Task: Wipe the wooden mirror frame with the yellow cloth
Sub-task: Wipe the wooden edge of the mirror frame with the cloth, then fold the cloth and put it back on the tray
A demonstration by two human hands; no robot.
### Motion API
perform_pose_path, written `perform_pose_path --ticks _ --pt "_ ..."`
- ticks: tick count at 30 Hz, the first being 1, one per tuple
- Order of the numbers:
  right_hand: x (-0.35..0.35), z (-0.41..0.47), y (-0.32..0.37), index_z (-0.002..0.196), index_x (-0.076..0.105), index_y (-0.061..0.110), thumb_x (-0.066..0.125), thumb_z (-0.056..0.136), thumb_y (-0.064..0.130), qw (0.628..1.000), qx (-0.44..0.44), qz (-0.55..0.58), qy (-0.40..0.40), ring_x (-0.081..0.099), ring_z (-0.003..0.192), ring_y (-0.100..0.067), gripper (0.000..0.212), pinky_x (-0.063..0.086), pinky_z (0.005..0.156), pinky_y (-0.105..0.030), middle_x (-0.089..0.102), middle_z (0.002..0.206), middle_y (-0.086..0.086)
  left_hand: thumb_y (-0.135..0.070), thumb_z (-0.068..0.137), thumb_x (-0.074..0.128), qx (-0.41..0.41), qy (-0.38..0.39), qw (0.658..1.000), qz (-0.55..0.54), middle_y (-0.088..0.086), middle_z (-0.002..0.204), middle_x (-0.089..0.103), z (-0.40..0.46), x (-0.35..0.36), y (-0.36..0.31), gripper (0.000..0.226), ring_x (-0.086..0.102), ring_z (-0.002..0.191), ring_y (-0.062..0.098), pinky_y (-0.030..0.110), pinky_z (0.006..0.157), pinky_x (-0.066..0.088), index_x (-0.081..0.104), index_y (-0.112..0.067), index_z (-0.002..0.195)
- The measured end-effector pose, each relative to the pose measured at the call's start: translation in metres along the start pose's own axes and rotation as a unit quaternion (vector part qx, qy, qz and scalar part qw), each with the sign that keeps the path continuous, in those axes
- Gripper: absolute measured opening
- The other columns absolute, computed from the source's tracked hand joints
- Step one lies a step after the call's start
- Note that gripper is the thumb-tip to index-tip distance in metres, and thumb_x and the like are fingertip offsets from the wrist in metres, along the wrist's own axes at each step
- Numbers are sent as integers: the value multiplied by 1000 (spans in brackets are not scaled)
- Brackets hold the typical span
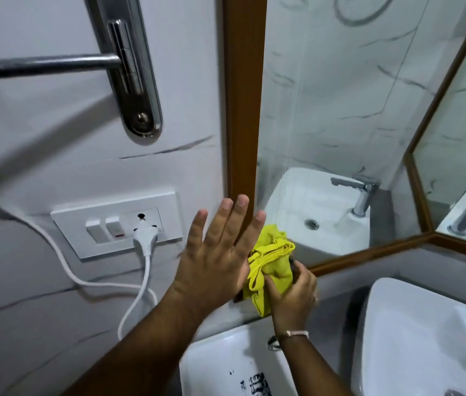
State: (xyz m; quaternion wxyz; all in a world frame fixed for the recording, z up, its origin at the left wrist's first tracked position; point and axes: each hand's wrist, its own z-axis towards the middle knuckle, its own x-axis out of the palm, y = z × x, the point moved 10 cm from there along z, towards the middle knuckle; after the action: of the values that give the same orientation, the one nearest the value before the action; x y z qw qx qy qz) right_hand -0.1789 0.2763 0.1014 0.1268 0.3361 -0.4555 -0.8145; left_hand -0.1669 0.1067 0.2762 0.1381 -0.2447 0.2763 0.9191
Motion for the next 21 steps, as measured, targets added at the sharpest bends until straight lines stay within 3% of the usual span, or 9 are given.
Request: perform_pose_path --ticks 3,5,7,10,13,16,17,21 --pt "3 8 1 87 64 13 82 65 47 995 -17 -72 60 58 89 -36 44 47 78 -46 64 90 -11 -34 77 60 24 28 999 -8 15 162 19 -16 6 -7 89 20 149 31 52 121 6 23 -18 156" --pt "2 9 15 74 62 11 81 68 44 984 -71 -130 103 56 81 -37 39 46 70 -45 62 82 -12 -34 79 59 25 39 999 -23 16 163 22 -23 2 -6 84 22 149 31 52 121 7 27 -17 156" --pt "1 5 35 72 60 11 79 70 46 960 -149 -162 173 57 77 -35 40 47 67 -44 63 78 -11 -33 81 59 30 33 997 -67 15 161 28 -32 -6 -8 79 27 148 31 52 121 16 33 -16 154" --pt "-4 -14 53 85 59 19 75 68 48 900 -222 -178 331 62 79 -23 37 48 66 -38 69 83 0 -33 87 55 59 28 974 -215 11 158 37 -49 -21 -27 70 32 147 30 50 119 26 37 -12 151" --pt "-13 -39 71 87 56 19 77 65 50 822 -288 -226 436 56 72 -13 43 41 61 -31 63 79 9 -44 84 60 79 160 940 -292 5 153 46 -68 -8 -55 75 41 141 23 41 114 37 39 -13 149" --pt "-16 -64 88 73 47 21 84 64 41 767 -300 -186 536 42 65 -12 43 28 57 -28 50 70 6 -55 81 67 -17 360 848 -388 -1 140 58 -108 32 -62 73 52 128 20 36 103 43 46 -21 143" --pt "-16 -72 91 73 46 23 86 63 38 753 -292 -178 563 42 65 -12 43 29 58 -28 49 70 5 -57 81 67 -45 382 821 -422 -4 133 62 -123 36 -63 67 56 122 18 36 99 43 51 -25 137" --pt "-20 -79 92 80 61 14 89 63 27 746 -245 -161 598 55 70 -18 34 45 65 -30 61 77 -3 -48 81 73 -65 374 771 -510 -8 119 66 -152 35 -66 43 58 111 14 35 94 45 62 -27 117"
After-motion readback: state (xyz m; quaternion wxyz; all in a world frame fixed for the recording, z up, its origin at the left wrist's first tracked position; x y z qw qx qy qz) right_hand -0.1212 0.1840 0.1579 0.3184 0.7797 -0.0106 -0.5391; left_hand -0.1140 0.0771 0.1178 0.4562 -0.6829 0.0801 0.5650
